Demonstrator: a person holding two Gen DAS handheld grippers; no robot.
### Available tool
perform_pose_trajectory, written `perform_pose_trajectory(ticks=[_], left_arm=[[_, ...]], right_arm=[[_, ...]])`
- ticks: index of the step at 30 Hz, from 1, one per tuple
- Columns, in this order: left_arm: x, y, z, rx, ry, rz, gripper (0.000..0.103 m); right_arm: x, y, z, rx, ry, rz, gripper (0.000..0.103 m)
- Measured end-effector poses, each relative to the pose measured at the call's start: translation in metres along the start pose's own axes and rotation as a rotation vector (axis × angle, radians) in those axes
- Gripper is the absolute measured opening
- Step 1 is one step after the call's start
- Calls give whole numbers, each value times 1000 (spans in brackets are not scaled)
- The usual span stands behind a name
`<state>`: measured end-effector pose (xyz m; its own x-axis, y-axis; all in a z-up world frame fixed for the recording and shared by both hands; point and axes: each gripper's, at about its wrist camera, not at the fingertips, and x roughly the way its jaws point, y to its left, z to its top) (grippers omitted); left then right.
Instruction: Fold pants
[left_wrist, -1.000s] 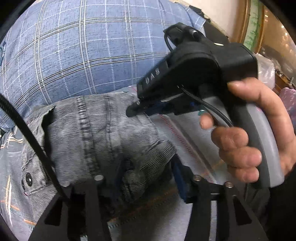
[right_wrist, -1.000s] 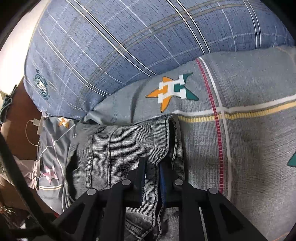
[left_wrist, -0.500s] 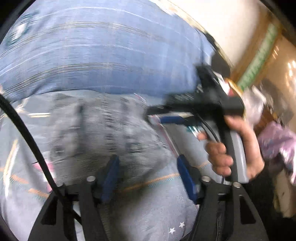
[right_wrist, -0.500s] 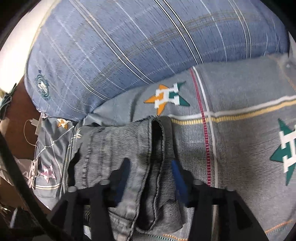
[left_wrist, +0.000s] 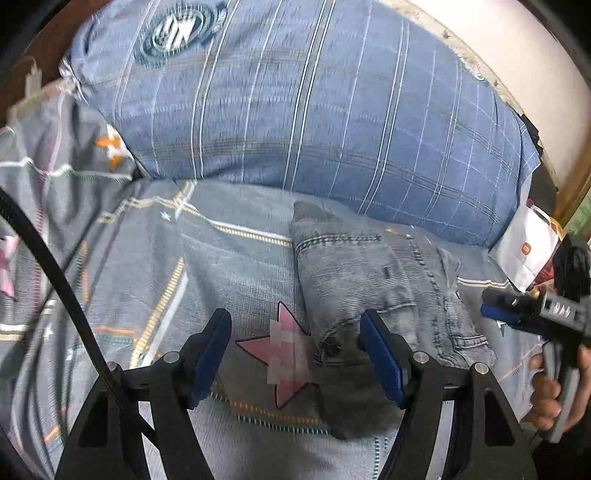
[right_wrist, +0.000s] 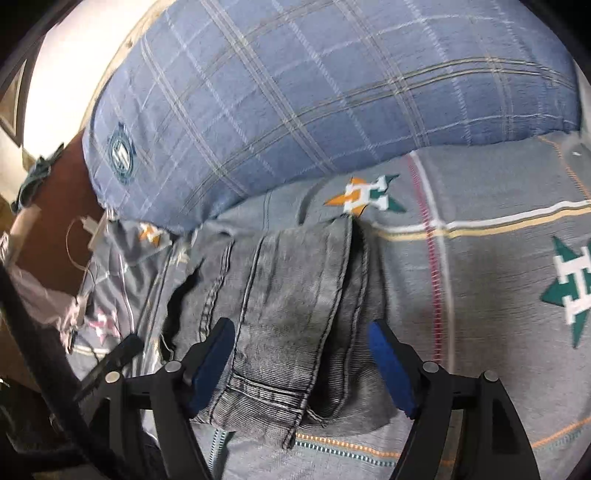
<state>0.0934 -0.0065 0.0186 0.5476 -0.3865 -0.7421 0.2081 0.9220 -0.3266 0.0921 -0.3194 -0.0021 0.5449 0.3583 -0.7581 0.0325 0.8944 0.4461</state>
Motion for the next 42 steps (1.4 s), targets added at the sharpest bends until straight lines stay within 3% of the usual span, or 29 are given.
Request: perform_pose_trajectory(ticks=[3,8,34,42], left_arm=[[18,9,-2,-15,26,-67,73],[35,19,-9,-135,96,-137,73],[33,24,-10,-133,86,-115,75],[33,18,-6,-115,88,-69,75]], right_arm=[[29,-3,-5,-19,77,-92,78],[48,-15,-6,59,132,-54,80],[48,-20,-7,71,146,-50,82],[47,-19,-8,70,147,-52,82]])
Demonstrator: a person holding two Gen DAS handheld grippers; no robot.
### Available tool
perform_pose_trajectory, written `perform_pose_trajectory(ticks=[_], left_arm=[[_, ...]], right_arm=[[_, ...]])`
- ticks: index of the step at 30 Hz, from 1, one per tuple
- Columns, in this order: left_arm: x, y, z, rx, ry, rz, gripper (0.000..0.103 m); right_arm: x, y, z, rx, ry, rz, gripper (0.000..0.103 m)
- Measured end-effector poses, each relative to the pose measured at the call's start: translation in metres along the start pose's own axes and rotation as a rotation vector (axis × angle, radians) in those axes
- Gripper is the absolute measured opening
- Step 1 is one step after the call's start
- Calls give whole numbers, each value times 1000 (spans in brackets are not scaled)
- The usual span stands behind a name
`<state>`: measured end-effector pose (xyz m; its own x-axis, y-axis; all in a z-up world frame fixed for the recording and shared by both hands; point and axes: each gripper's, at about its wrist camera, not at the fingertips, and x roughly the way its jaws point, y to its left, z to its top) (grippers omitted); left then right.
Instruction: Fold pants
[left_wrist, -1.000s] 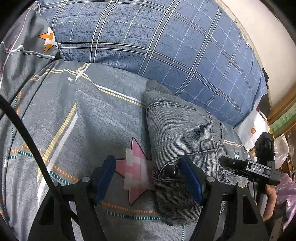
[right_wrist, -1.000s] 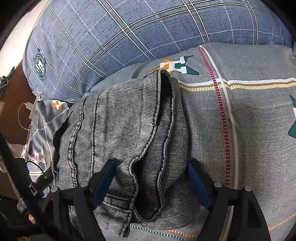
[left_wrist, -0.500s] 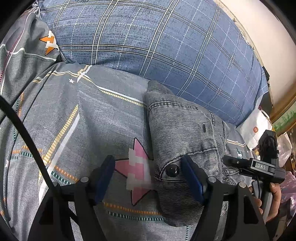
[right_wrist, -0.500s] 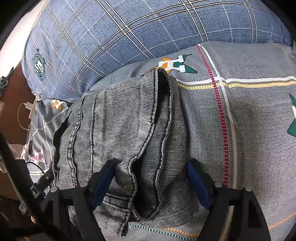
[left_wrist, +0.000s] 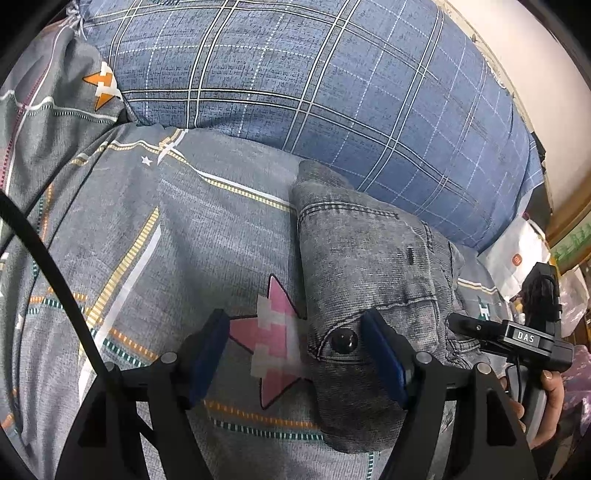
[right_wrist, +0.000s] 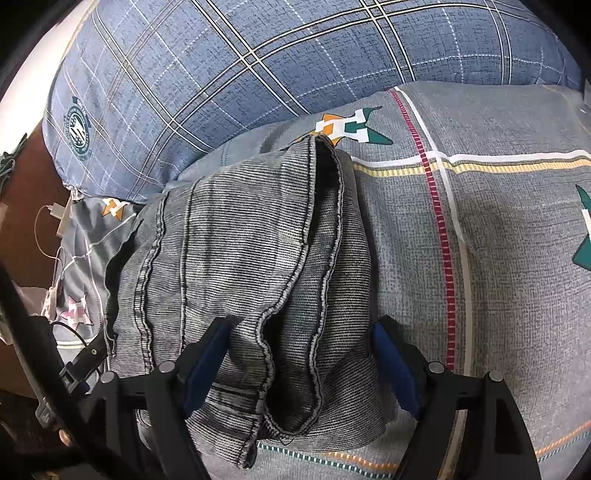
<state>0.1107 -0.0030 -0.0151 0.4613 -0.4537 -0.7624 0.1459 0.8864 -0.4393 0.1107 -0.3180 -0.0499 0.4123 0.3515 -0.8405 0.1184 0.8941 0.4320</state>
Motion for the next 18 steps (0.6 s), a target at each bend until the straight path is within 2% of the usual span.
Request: perform_pose_trajectory(ticks=[3,12,16,18], left_arm=[[1,-2,1,15,-5,17,75],[3,5,2,-28,15,-13,75],[3,1,3,-5,0,0,75],[4,5,0,-5,-12,-16,75]], right_arm=[[0,0,0,0,1,0,82],[-1,-2,-1,6,7,7,82],[0,-2,-1,11,6,9,82],[0,-2,0,10,1,13,82]])
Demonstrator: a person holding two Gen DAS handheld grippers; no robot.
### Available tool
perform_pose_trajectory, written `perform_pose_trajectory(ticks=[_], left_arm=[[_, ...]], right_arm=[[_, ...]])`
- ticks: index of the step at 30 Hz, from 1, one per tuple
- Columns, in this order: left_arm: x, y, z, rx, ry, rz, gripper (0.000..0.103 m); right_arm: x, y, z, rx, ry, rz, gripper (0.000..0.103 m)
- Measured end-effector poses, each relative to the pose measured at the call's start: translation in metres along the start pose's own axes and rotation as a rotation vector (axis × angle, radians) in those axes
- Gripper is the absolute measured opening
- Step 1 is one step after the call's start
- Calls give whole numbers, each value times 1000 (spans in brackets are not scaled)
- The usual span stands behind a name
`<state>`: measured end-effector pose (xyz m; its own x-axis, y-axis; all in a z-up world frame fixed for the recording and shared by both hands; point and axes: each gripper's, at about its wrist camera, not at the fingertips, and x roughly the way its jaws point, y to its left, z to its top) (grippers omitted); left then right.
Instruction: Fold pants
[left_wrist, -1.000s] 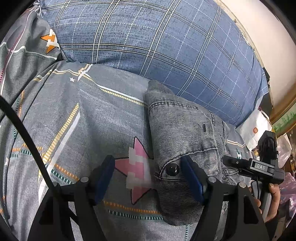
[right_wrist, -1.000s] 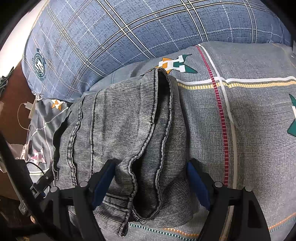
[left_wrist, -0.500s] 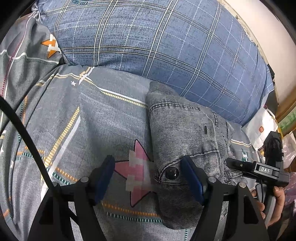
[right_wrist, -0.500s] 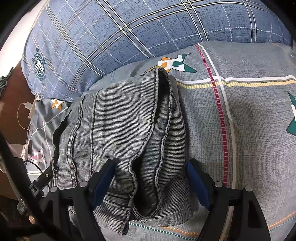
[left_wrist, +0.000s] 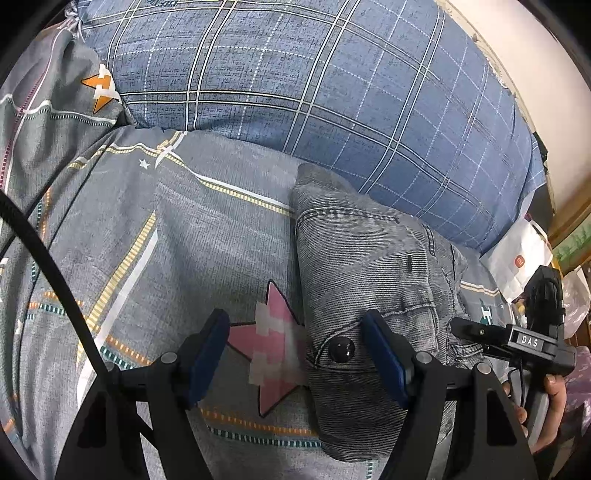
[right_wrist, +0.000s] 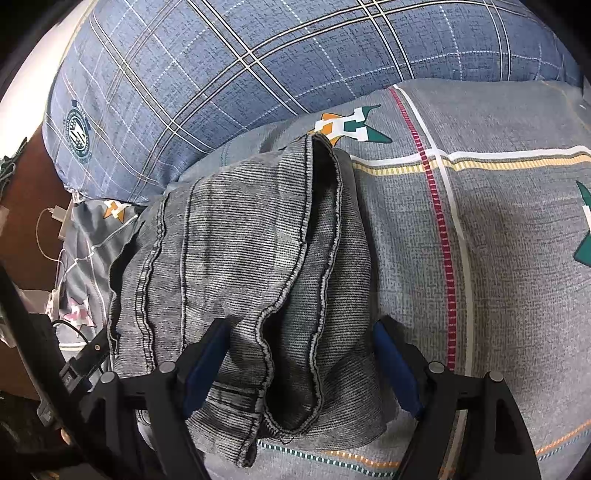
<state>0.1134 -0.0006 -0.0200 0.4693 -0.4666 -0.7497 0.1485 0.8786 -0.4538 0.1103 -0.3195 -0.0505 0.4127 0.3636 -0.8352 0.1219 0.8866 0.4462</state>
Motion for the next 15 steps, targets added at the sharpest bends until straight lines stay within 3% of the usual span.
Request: perform_pose_trajectory(ticks=[4,15], left_arm=[[0,11,-2,-46,3,-43,75],[-7,1,8,-52,19,-96,75]], right_arm=[[-3,-3,1,14,-13,36,82],[-23,-12,7,42,-63,66,82]])
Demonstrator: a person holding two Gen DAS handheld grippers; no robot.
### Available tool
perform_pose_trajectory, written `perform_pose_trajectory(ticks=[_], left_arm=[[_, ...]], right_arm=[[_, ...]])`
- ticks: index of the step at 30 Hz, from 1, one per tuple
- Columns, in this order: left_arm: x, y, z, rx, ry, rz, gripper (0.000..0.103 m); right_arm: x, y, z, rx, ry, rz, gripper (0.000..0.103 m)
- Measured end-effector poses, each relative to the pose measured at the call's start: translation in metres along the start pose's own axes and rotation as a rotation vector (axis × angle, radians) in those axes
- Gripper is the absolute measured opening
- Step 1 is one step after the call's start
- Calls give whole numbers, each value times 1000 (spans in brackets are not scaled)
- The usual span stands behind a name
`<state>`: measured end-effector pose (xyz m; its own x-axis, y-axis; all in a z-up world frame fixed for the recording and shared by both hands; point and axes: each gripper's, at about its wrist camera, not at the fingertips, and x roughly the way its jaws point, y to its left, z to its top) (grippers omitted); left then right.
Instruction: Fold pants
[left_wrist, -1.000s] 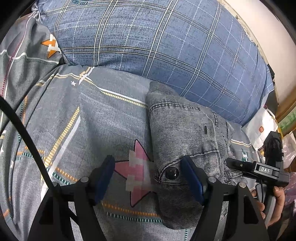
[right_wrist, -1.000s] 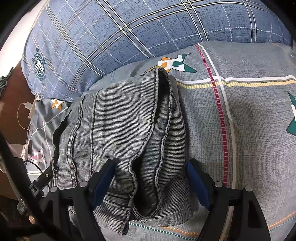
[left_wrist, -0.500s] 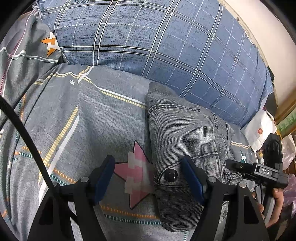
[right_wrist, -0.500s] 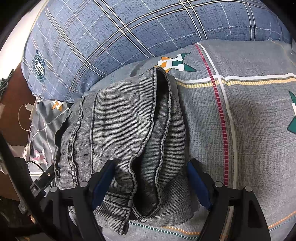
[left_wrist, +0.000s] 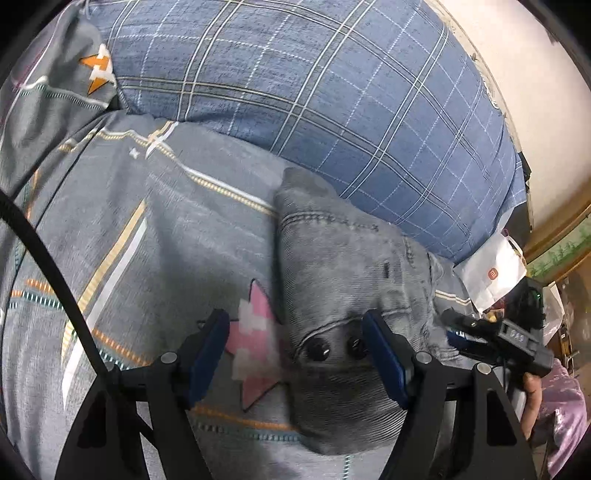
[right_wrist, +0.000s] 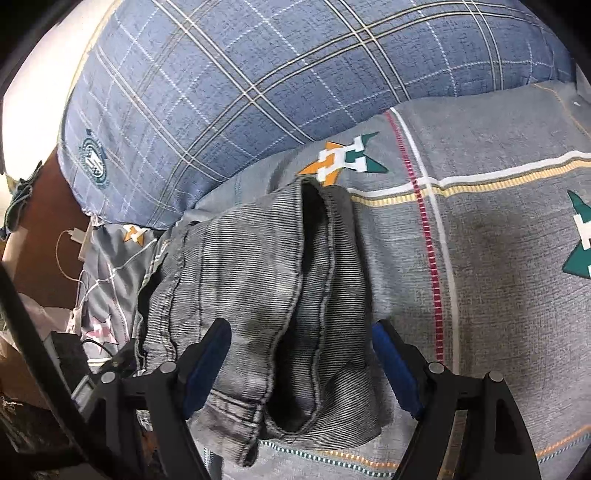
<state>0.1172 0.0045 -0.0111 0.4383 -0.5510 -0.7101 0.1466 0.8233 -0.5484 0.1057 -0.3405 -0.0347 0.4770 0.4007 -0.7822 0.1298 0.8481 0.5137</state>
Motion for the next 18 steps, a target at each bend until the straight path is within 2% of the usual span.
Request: perform_pose_trajectory(ticks=[3,6,9,11,13,15,17,18], left_arm=[[12,-12,5,24,56,-23,75],[28,-13,11,-20,118,-47,75],[39,-12,23,-54,138,-73,75],[46,-13,25,-47,146,-77,75],[53,-9,23,-73,161,-110,75],[58,1,15,-115,168,-158,75],[60,4,11,-132,171,-168,75],[58,2,11,-131,165,-173,69]], right_arm=[[8,-8,1,29,36,14,82],[11,-19,2,73,50,30,81],[8,-27,5,100,40,60,81],[11,-29,5,106,47,80,77],[14,-24,5,86,55,95,66],[17,-16,4,47,57,69,66],[20,-10,2,10,53,30,64],[20,-9,2,8,47,25,61]])
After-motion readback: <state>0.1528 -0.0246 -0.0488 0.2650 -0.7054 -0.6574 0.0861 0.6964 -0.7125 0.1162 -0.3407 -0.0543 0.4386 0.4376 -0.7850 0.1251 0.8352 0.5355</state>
